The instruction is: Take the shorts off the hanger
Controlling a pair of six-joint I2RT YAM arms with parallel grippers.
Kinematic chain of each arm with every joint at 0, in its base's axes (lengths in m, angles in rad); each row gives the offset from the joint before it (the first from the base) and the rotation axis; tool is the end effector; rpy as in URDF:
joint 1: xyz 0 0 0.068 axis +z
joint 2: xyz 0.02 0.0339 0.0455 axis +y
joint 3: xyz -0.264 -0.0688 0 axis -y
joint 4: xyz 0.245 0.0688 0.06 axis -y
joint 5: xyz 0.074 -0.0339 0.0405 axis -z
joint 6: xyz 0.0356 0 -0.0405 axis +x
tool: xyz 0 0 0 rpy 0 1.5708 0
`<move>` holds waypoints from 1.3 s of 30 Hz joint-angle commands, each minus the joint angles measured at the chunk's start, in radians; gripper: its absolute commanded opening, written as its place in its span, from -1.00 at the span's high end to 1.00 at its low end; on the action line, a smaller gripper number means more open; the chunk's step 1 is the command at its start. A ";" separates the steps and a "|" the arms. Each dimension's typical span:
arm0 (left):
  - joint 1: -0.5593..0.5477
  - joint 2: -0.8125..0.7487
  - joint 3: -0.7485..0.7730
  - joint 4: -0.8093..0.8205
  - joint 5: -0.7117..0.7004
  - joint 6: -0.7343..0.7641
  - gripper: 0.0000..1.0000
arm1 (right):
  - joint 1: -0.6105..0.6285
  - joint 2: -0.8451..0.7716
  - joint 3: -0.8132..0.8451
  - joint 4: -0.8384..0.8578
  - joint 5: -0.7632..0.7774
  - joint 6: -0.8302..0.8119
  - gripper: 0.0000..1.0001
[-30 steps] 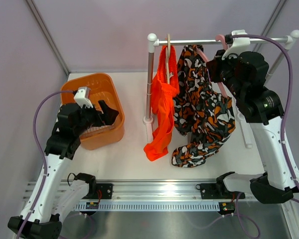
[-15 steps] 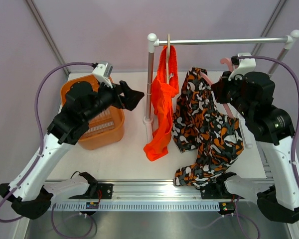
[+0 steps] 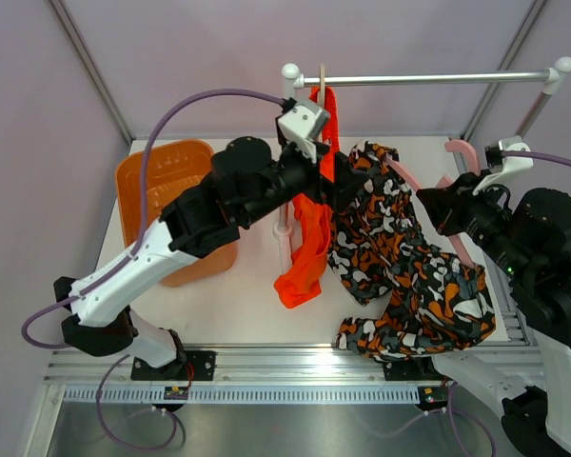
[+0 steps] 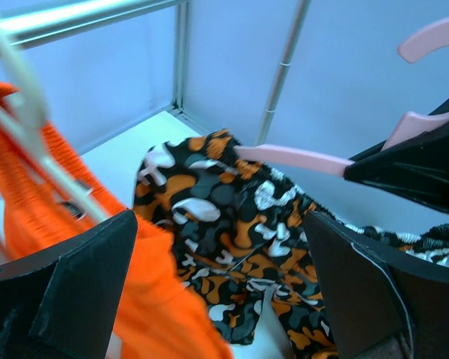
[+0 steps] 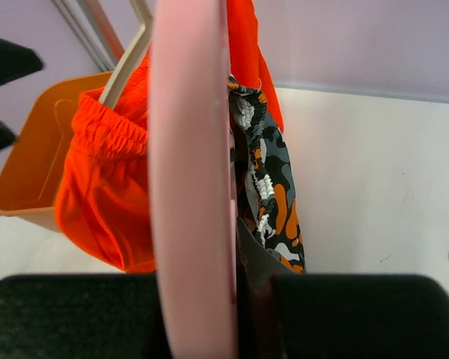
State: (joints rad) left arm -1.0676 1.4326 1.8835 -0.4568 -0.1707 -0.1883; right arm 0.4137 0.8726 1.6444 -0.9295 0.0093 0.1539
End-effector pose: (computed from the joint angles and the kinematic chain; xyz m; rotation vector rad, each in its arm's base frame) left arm 0.1437 -0.2486 0.5351 0.5702 1.5391 -0.8419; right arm 0.0846 0.0368 0.5124 -0.2193 1.7321 0.4095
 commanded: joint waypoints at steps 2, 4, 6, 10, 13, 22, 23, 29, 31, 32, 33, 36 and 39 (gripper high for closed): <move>-0.098 0.090 0.092 0.010 -0.163 0.072 -0.98 | 0.010 -0.001 0.012 0.026 -0.040 0.001 1.00; -0.124 0.135 0.106 0.013 -0.208 0.069 -0.98 | 0.010 0.002 0.014 0.031 -0.037 0.001 1.00; -0.144 0.158 0.111 0.017 -0.243 0.050 -0.98 | 0.010 0.005 0.022 0.034 -0.035 0.001 1.00; -0.158 0.204 0.118 0.041 -0.257 0.012 -0.98 | 0.010 0.011 0.038 0.029 -0.034 0.003 1.00; -0.164 0.233 0.118 0.067 -0.269 -0.005 -0.98 | 0.010 0.012 0.034 0.027 -0.032 0.006 1.00; -0.166 0.269 0.105 0.125 -0.306 -0.057 -0.98 | 0.008 0.012 0.028 0.023 -0.045 0.007 1.00; -0.166 0.267 0.100 0.135 -0.308 -0.060 -0.98 | 0.010 0.012 0.026 0.023 -0.045 0.004 1.00; -0.166 0.278 0.092 0.165 -0.343 -0.068 -0.98 | 0.010 0.011 0.026 0.021 -0.049 0.004 1.00; -0.166 0.291 0.101 0.155 -0.372 -0.068 -0.98 | 0.010 0.008 0.028 0.020 -0.049 0.006 1.00; -0.166 0.299 0.106 0.149 -0.383 -0.068 -0.98 | 0.010 0.008 0.028 0.018 -0.051 0.007 1.00; -0.166 0.304 0.112 0.133 -0.392 -0.068 -0.98 | 0.008 0.006 0.029 0.018 -0.052 0.006 1.00; -0.164 0.325 0.123 0.113 -0.420 -0.076 -0.96 | 0.010 0.003 0.032 0.015 -0.051 0.009 1.00; -0.164 0.334 0.118 0.106 -0.450 -0.086 -0.90 | 0.010 0.002 0.034 0.014 -0.052 0.007 1.00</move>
State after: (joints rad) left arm -1.2270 1.7603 1.9633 -0.3702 -0.5453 -0.2493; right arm 0.4145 0.8837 1.6451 -0.9371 -0.0200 0.1543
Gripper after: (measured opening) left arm 0.963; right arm 0.144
